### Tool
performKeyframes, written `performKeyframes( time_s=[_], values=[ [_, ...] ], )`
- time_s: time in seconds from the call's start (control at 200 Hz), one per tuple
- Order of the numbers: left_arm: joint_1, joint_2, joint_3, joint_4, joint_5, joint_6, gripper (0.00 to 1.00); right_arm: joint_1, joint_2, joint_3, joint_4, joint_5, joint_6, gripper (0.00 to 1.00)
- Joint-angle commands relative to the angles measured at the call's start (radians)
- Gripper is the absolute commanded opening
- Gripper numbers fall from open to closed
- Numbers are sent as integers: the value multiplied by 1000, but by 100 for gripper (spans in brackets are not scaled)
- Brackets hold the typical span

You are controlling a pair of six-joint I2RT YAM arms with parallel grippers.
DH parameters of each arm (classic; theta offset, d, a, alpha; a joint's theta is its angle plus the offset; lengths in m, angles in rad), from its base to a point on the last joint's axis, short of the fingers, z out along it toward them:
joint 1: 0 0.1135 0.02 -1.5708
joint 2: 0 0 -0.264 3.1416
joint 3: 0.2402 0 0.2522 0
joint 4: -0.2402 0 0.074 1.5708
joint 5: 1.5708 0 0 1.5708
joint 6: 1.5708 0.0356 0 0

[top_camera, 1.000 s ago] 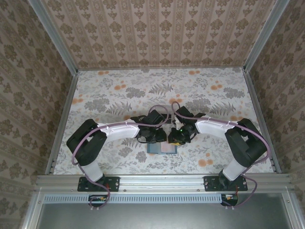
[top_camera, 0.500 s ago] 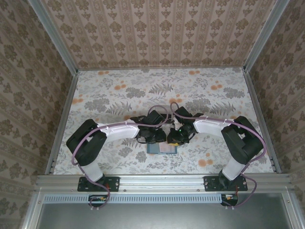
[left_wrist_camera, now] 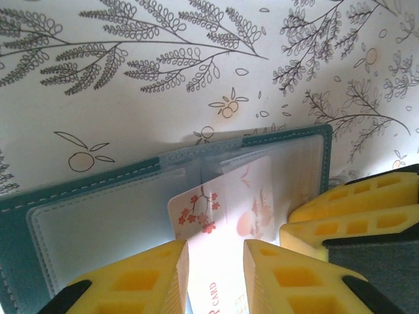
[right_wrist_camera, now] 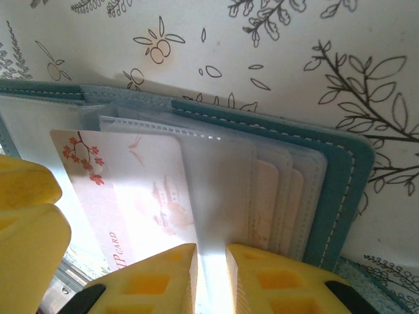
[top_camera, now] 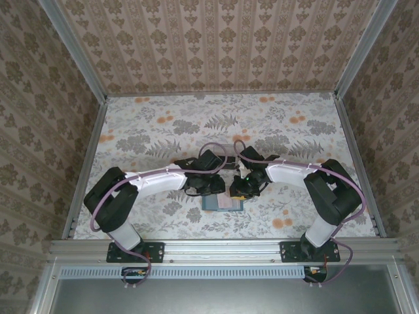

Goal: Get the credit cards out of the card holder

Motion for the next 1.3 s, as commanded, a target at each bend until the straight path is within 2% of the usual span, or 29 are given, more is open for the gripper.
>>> performKeyframes(
  time_s=[0.0, 0.195, 0.53, 1.03, 1.295],
  values=[
    [4, 21, -16, -19, -3, -22, 29, 5, 34, 4, -49, 36, -19, 22],
    [4, 21, -23, -18, -16, -30, 31, 5, 28, 4, -54, 38, -21, 21],
    [-4, 25, -54, 75, 36, -53, 29, 5, 27, 6, -55, 38, -16, 21],
    [-4, 4, -72, 96, 50, -58, 9, 5, 22, 3, -56, 41, -19, 22],
    [4, -14, -46, -20, 16, -3, 4, 5, 4, 8, -90, 82, -30, 22]
  ],
)
